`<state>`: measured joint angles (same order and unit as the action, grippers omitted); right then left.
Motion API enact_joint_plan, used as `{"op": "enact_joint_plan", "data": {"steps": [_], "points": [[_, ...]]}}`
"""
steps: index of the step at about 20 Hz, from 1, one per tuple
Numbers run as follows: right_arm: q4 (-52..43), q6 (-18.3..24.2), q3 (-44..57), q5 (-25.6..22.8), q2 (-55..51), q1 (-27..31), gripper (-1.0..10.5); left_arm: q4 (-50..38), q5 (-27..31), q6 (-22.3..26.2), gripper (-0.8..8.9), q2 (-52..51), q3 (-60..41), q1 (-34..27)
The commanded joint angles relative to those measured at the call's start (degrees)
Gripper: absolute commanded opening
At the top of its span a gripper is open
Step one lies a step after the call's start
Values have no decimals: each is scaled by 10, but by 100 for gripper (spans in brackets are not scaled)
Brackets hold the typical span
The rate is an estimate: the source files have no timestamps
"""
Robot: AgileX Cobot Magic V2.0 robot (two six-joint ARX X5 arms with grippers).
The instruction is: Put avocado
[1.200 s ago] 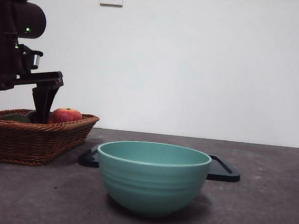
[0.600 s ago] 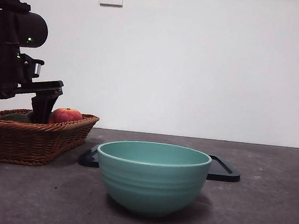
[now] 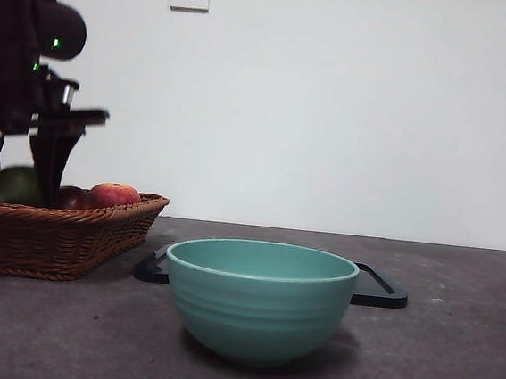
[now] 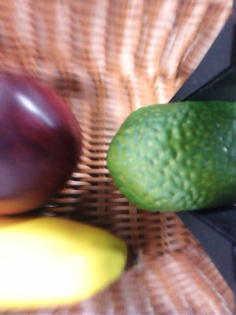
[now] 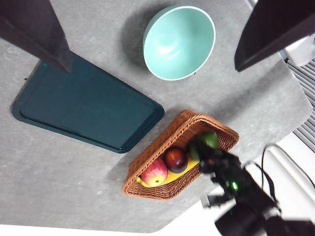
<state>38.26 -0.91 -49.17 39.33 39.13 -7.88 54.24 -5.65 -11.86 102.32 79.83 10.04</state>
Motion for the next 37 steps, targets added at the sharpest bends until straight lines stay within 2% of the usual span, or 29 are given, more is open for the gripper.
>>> {"op": "enact_joint_plan", "data": {"steps": [1,5,11,15,20,27,37], "points": [[-5,-6,-9,3,4,-3,568,28,2,14,114,-13,31,10],[-5,-6,-9,3,4,-2,568,52,-4,13,114,-82,35,52],[-5,-6,-9,3,4,-2,568,65,-4,2,114,-161,35,189],[-5,-6,-9,3,4,-2,568,28,-4,-30,114,-155,34,288],[-5,-6,-9,3,4,-2,568,-3,-3,-34,113,-106,34,377],[-5,-6,-9,3,4,-2,568,-22,-3,-30,113,-10,34,420],[-5,-6,-9,3,4,-2,568,-29,-3,-21,113,75,34,424]]}}
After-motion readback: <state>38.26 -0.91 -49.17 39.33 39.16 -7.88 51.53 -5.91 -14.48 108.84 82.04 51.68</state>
